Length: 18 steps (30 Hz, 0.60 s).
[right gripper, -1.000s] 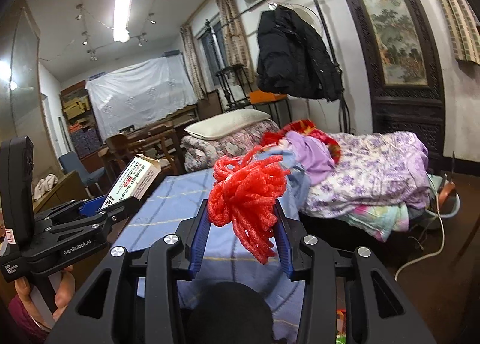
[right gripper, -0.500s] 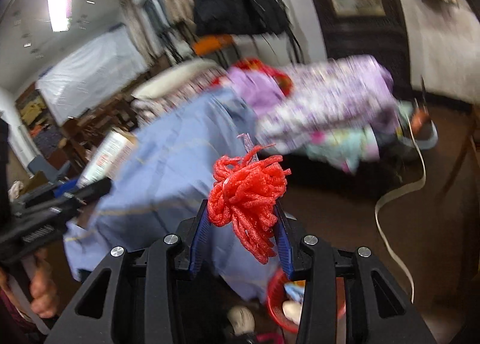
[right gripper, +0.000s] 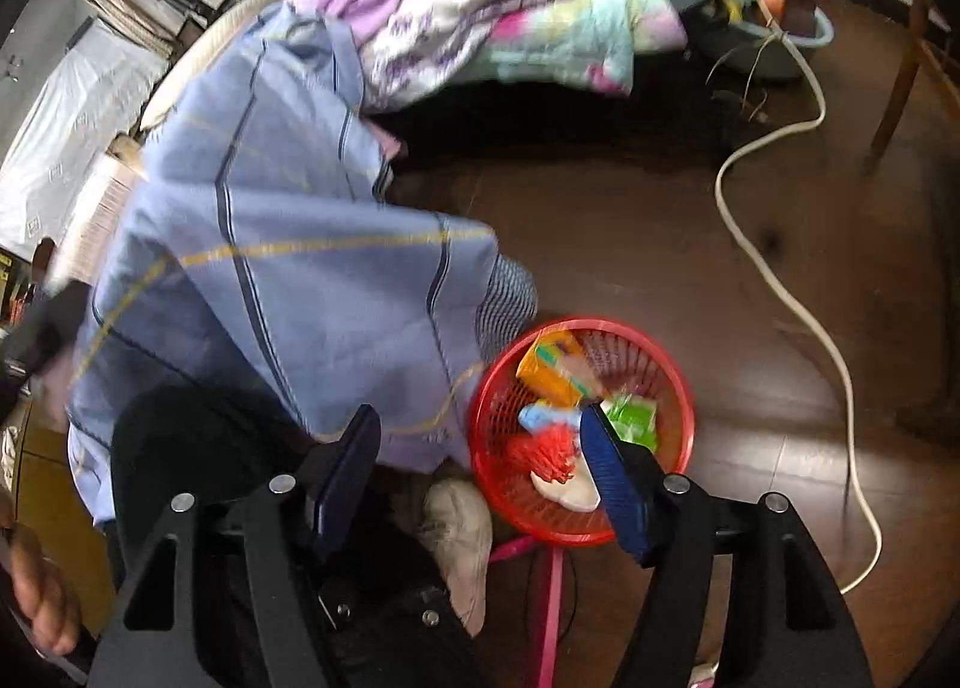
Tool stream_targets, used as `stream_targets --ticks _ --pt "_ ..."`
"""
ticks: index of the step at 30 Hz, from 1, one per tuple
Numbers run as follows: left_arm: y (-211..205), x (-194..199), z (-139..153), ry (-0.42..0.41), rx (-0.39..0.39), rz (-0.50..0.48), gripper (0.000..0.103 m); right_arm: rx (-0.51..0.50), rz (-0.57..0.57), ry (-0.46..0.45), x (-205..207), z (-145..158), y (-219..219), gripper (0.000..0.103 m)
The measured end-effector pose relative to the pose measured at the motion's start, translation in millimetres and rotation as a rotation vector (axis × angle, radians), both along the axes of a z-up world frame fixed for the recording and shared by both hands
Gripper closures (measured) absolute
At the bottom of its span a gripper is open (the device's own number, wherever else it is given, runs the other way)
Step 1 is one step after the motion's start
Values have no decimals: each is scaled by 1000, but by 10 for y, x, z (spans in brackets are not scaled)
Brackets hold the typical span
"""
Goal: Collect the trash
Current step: 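Open the right tool over the wastebasket to drop the red pom-pom, then lower the left tool over the wastebasket and release the white box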
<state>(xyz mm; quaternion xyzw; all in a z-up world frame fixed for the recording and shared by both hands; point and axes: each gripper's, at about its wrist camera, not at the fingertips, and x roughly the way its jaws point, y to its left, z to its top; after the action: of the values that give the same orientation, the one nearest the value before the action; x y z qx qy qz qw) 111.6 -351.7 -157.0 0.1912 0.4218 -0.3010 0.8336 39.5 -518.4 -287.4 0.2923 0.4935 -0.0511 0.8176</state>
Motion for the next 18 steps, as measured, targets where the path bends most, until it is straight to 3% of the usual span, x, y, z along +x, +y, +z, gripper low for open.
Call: stream_targets --ticks 10,18 --pt "-256 -97 -139 -24 60 -49 54 -89 -90 -194 -225 579 -301 35" --pt "-324 -190 -194 -21 75 -64 54 -184 -84 -282 -376 971 -315 33"
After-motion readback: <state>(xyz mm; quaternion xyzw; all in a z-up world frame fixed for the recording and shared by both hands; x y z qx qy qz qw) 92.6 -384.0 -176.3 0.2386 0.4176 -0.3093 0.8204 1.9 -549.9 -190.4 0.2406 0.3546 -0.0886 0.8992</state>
